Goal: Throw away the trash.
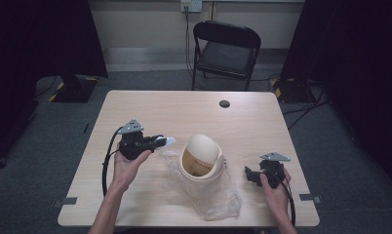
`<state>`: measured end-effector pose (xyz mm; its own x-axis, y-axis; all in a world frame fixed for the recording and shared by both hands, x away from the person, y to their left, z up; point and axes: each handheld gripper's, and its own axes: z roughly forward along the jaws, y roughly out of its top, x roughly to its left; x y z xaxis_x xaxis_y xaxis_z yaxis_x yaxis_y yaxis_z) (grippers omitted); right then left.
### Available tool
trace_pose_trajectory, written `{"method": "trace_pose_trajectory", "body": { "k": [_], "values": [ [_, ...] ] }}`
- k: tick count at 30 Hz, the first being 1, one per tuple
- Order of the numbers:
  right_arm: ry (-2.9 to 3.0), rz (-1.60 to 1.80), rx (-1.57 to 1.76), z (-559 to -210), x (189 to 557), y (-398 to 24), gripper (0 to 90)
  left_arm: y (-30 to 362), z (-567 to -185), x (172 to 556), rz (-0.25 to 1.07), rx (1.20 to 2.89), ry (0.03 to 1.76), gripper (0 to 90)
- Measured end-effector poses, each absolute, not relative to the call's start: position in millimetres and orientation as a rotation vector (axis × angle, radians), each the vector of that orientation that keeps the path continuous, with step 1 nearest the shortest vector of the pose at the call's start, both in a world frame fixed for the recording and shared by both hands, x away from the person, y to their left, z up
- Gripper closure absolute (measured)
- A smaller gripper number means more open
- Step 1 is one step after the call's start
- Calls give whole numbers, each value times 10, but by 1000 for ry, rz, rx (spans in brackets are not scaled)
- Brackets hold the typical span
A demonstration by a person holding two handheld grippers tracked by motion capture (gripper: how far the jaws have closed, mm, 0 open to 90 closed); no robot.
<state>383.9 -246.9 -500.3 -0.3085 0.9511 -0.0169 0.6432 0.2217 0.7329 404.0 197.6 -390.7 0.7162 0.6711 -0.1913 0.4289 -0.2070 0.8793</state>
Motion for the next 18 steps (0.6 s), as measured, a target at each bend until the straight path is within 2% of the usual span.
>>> {"method": "trace_pose_trajectory", "body": {
  "k": [11,18],
  "values": [
    [2033,872,1467,-5003,3839,-2469,125,1963,-3800,3719,267,1787,801,764],
    [2033,872,1467,-5003,3839,-2469,125,1828,-3743,3589,252,1817,734,764]
  ]
}}
